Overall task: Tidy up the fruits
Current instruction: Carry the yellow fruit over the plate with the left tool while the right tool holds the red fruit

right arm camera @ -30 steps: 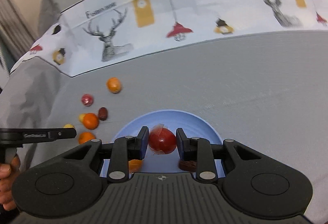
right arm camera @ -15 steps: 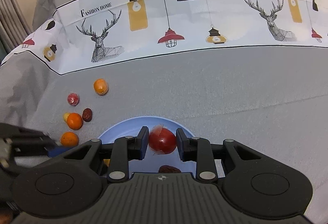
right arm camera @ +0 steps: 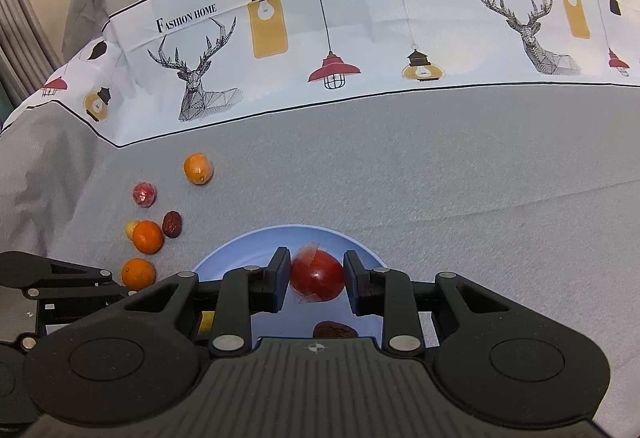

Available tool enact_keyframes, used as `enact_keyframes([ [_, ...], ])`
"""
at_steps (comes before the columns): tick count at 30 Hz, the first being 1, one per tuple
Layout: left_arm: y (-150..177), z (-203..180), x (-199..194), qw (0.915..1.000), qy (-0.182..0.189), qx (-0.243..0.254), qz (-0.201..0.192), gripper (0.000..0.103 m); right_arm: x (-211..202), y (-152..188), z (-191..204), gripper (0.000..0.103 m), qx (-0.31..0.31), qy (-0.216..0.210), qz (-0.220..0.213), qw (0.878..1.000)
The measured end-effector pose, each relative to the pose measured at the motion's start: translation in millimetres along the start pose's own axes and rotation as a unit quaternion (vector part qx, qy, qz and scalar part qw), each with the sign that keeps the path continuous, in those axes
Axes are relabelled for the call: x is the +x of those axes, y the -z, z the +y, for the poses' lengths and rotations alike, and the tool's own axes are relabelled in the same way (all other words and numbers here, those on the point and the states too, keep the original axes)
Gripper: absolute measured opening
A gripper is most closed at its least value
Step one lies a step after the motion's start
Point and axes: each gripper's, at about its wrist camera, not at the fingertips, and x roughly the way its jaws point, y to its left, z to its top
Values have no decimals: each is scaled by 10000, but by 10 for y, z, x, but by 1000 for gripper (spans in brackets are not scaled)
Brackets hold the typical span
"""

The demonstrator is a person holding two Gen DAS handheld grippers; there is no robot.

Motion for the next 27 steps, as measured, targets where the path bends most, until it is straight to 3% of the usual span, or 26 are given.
enact_keyframes([
  [27, -5, -23, 39, 10000, 11, 50, 29, 26, 45, 6, 41, 30, -90, -44, 58, 9999],
])
